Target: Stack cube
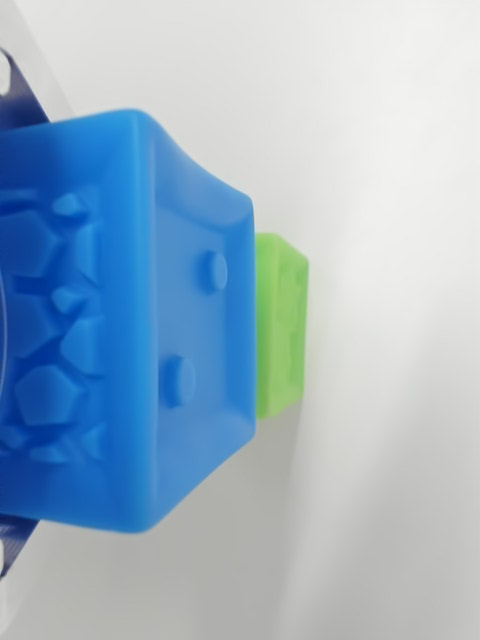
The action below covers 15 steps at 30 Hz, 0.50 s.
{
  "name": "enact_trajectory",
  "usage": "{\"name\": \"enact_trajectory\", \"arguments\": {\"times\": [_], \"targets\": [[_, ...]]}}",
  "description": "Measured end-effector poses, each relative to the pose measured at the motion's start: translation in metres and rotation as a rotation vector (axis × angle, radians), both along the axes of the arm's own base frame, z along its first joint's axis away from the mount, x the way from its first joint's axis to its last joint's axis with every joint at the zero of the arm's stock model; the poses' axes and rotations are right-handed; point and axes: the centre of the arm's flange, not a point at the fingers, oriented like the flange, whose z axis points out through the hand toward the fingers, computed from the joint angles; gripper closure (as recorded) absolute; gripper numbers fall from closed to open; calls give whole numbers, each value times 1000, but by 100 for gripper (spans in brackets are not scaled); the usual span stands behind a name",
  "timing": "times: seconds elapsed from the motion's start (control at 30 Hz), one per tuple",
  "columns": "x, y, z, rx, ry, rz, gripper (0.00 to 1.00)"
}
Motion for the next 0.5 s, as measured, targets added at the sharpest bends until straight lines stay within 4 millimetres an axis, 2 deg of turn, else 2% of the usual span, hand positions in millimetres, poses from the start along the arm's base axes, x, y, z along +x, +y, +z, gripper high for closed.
{"name": "enact_trajectory", "arguments": {"times": [0.5], "targets": [[0, 0, -27, -2, -2, 2, 100]]}}
